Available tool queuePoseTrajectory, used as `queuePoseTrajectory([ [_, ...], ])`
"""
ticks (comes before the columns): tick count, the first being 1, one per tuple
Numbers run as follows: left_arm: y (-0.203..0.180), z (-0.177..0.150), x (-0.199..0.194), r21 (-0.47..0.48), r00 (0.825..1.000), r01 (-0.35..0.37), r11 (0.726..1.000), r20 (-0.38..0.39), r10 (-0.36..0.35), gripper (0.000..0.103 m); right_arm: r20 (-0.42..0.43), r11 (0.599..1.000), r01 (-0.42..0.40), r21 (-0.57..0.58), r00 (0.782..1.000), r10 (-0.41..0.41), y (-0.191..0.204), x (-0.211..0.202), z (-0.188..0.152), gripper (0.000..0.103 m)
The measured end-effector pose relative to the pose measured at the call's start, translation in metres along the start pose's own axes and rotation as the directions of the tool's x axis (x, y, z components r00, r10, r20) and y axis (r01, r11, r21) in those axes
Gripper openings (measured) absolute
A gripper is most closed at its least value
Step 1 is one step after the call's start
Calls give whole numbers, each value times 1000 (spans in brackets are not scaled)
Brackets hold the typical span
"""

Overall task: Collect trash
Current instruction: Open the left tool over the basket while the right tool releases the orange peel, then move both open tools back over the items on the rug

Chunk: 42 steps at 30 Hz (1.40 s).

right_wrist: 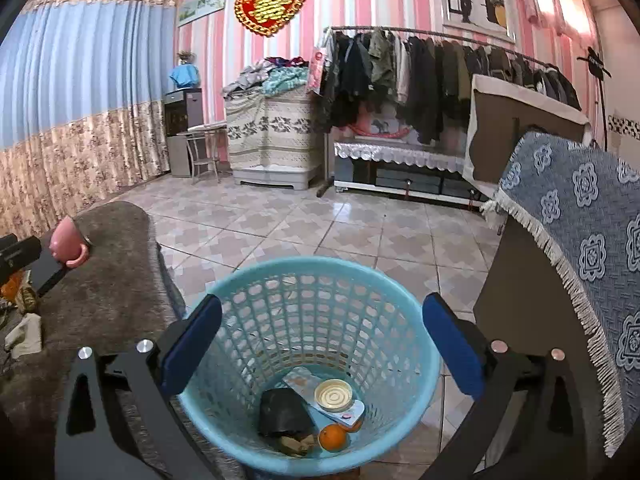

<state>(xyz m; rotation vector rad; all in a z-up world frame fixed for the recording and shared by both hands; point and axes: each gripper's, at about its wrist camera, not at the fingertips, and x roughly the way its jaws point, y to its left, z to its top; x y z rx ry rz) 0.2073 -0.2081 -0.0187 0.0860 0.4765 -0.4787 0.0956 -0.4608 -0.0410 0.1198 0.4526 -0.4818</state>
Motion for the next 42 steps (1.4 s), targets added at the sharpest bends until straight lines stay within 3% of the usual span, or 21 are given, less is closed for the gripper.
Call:
queuePoseTrajectory([
  [15, 103, -39, -84, -94, 981, -195, 976, -20, 194, 97, 0, 980, -158, -124, 987, 159, 84, -35, -7, 98],
  [23, 155, -63, -111, -124, 954, -299, 946, -45, 296, 97, -24, 948, -262, -183, 965, 262, 130, -45, -19, 98],
  [30, 177, -82, -120, -87, 926, -377, 922, -63, 373, 97, -57, 928, -297, -226, 955, 291, 159, -44, -25, 99],
  [36, 188, -97, -131, -97, 916, -401, 911, -55, 397, 97, -73, 907, -333, -257, 943, 326, 180, -40, -36, 99],
  [42, 211, -115, -132, -162, 915, -400, 902, -123, 384, 97, -173, 883, -376, -279, 925, 339, 213, -31, -47, 99],
])
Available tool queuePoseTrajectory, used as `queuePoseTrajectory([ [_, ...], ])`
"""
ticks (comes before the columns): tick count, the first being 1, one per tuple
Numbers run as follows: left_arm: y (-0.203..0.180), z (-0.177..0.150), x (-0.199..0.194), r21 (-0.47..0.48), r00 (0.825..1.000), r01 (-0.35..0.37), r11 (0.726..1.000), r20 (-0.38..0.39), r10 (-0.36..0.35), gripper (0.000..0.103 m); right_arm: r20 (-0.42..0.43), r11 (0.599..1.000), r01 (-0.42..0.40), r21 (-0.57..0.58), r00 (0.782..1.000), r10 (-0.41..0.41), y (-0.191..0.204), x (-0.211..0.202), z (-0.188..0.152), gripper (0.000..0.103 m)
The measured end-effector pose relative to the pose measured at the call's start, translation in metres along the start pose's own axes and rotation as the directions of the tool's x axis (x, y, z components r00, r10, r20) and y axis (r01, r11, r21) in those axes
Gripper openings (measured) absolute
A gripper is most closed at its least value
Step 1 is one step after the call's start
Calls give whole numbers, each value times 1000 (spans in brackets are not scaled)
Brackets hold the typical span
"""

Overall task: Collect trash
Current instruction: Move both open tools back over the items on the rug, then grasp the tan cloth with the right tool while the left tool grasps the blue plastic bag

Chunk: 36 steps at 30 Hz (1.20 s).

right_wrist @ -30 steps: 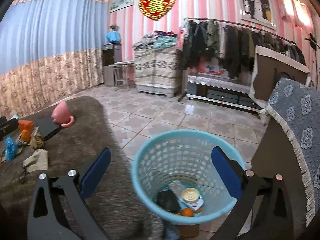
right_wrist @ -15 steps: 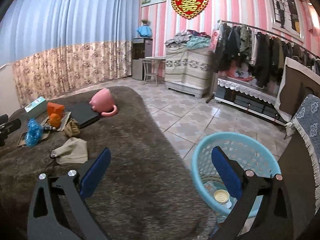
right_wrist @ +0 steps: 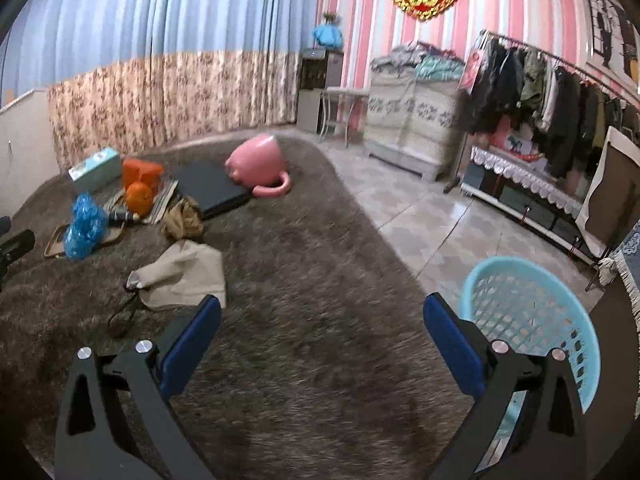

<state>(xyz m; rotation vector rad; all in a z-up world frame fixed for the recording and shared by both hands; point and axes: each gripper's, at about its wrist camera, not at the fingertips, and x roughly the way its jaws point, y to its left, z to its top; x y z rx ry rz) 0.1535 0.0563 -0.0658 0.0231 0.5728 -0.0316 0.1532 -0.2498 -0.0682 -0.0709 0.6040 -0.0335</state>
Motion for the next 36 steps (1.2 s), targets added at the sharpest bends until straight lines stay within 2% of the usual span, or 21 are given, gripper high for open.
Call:
queuePoseTrajectory([
  [7, 36, -13, 11, -89, 998, -37, 995, -56, 32, 97, -35, 995, -85, -48, 996, 83, 34, 22, 3, 99],
  [12, 47, -18, 15, -98, 994, -87, 991, -71, 80, 98, -95, 989, -146, -20, 985, 143, 52, 52, 9, 99],
  [17, 53, -28, 23, -133, 990, -104, 986, -112, 89, 98, -153, 987, -154, -45, 977, 146, 68, 76, 7, 96],
  [19, 55, -27, 23, -142, 989, -111, 984, -111, 95, 98, -168, 981, -182, -61, 971, 170, 71, 78, 4, 81],
  [21, 57, -28, 25, -151, 988, -116, 982, -118, 99, 98, -162, 975, -208, -75, 968, 194, 74, 76, 3, 73],
  [24, 55, -27, 28, -146, 987, -116, 983, -132, 97, 98, -161, 965, -246, -90, 960, 230, 77, 74, 1, 49],
  [26, 54, -27, 29, -135, 986, -112, 984, -134, 94, 98, -151, 966, -238, -96, 963, 223, 75, 72, 0, 38],
  [27, 53, -27, 30, -131, 986, -111, 985, -136, 93, 98, -150, 966, -245, -86, 961, 230, 73, 72, -1, 27],
  [31, 51, -28, 33, -124, 985, -123, 985, -140, 105, 98, -120, 961, -277, -17, 955, 273, 57, 67, -2, 16],
  [36, 50, -27, 29, -118, 985, -132, 984, -128, 117, 98, -70, 965, -261, -2, 963, 260, 41, 50, -6, 12],
])
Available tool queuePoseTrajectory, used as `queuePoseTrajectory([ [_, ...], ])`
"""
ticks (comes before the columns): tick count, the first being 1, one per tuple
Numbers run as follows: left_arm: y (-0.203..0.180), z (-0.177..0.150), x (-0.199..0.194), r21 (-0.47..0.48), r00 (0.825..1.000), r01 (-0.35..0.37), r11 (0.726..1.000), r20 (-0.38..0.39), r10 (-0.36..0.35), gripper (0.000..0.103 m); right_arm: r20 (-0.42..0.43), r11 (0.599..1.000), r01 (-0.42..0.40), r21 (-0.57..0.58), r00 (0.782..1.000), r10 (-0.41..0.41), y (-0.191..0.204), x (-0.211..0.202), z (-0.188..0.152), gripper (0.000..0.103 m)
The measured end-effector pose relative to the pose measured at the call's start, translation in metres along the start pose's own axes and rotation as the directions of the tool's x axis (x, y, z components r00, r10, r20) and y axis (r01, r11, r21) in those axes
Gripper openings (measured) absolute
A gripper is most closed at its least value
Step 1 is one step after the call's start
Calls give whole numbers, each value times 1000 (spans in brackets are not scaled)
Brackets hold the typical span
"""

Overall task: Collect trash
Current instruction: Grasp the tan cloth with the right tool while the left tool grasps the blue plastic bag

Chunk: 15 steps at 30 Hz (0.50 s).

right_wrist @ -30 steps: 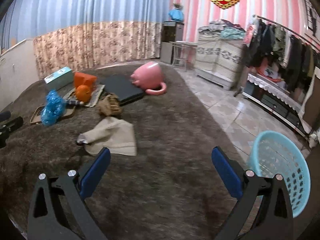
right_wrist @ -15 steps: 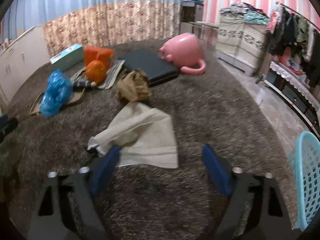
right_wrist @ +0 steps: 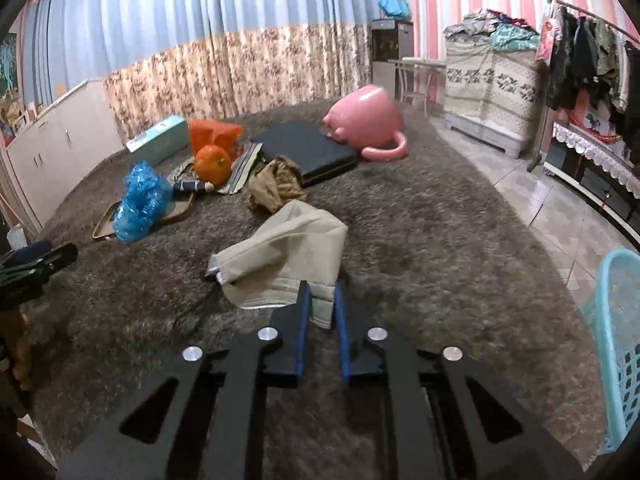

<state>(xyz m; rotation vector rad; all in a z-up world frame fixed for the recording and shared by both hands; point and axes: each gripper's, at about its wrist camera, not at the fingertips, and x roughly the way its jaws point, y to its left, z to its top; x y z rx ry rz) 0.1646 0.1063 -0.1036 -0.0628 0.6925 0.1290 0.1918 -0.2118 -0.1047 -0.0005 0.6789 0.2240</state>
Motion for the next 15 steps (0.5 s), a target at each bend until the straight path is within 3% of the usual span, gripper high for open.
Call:
queuePoseTrajectory([
  [8, -24, 21, 4, 18, 999, 43, 999, 16, -43, 98, 38, 997, 50, 62, 998, -52, -30, -22, -11, 11],
  [13, -57, 42, 21, 75, 999, 3, 997, 40, -6, 98, 40, 994, 57, 90, 997, -61, -38, -21, -17, 12],
  [15, -66, 46, 31, 105, 1000, -8, 994, 30, 4, 97, 30, 995, 42, 96, 999, -45, -39, -19, -15, 18],
])
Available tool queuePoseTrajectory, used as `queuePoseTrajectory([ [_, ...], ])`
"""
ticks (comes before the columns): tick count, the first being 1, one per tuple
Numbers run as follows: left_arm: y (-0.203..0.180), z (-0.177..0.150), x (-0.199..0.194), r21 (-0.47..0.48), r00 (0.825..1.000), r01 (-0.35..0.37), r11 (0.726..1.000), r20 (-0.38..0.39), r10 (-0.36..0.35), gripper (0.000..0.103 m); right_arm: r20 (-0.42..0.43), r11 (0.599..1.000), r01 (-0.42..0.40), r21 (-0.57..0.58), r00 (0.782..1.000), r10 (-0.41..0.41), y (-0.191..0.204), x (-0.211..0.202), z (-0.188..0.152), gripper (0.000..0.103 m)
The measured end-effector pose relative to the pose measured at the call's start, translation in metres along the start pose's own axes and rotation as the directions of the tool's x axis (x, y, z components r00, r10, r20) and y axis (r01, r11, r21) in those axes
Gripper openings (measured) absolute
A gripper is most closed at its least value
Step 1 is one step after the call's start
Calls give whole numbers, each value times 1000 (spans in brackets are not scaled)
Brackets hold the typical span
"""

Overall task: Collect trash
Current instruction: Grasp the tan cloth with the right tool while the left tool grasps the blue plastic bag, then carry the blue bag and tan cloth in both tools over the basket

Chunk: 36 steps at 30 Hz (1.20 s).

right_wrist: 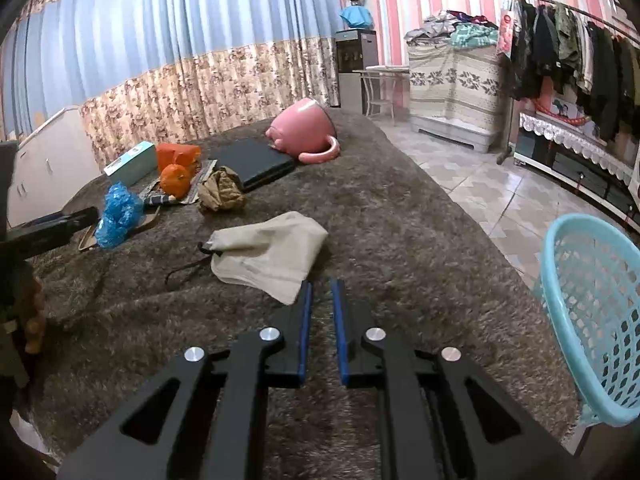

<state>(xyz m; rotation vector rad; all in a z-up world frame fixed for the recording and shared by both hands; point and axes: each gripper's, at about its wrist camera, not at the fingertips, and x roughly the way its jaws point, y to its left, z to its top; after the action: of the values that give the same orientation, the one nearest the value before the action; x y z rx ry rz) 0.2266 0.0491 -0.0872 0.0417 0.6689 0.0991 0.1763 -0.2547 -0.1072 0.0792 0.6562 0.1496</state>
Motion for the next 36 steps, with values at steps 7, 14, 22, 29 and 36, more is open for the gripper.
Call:
queuePoseTrajectory([
  [7, -2, 7, 35, -22, 993, 78, 997, -85, -80, 66, 19, 1000, 21, -18, 1000, -21, 7, 4, 15, 83],
  [14, 3, -3, 19, -35, 989, 123, 992, -78, -125, 36, -93, 1000, 2, 26, 996, 0, 17, 50, 25, 74],
  [22, 7, -22, -16, -49, 991, 131, 990, -26, -133, 34, -49, 998, -29, -47, 998, 27, 28, 30, 14, 7],
  [29, 2, -23, -36, -43, 988, 151, 988, -10, -152, 34, 47, 999, -27, 41, 999, 25, 0, -24, 10, 4],
  [36, -18, -19, -58, -7, 983, 183, 983, 31, -182, 34, 124, 995, 8, 104, 992, -20, -35, -71, 7, 4],
])
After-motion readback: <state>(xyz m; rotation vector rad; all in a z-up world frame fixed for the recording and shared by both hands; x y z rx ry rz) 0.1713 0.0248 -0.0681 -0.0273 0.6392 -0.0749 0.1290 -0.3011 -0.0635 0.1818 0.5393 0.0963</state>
